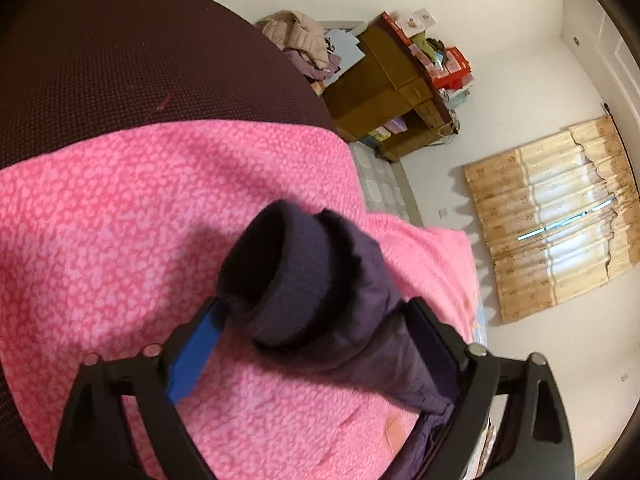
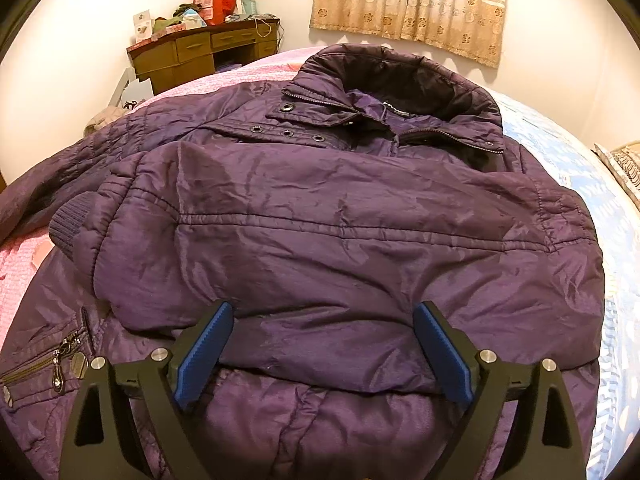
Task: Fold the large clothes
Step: 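Grasp the other sleeve cuff with the left tool and lift it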
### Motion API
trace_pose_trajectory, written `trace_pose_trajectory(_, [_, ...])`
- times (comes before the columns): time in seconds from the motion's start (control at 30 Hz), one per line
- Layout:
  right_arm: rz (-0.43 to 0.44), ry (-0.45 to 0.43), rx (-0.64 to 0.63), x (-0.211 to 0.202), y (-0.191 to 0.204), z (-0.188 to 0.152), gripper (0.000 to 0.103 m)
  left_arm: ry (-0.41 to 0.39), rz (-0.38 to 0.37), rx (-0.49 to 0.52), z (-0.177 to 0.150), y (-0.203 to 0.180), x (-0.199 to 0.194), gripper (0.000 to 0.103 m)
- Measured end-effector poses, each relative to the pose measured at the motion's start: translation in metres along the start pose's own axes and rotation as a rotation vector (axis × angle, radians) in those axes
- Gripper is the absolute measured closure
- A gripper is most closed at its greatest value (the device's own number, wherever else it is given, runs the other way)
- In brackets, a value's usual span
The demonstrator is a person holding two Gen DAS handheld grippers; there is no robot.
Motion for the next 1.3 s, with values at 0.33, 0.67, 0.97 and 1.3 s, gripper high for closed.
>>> trace_pose_trajectory(0.33, [0.007, 0.0, 0.011, 0.001, -0.001, 0.0, 0.009, -0.026, 0.0, 0.079, 0.005, -0.001, 0.009, 0.067])
trace_pose_trajectory(0.67, [0.056, -0.018, 0.063, -0.011, -0.011, 0.007, 0.009, -0.095, -0.159, 0.15, 0.015, -0.056, -0.037, 0.072])
trace_pose_trajectory(0.97, [0.157, -0.169, 0.109, -0.095, -0.038, 0.011, 0.009, -0.176, -0.349, 0.329, 0.021, -0.188, -0.078, 0.072])
trace_pose_trajectory(1.3, [0.138, -0.249, 0.208, -0.146, -0.104, -0.019, 0.009, -0.286, -0.46, 0.797, -0.075, -0.365, -0.093, 0.072])
Point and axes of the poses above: each gripper's, at about its wrist camera, not at the fingertips, and x roughly the way its jaws point, y to its left, z to its top, the point moved 6 cm from there along x, roughly the way its jaws point, and after that the axes turned 9 degrees about x, right-handed, at the moved point
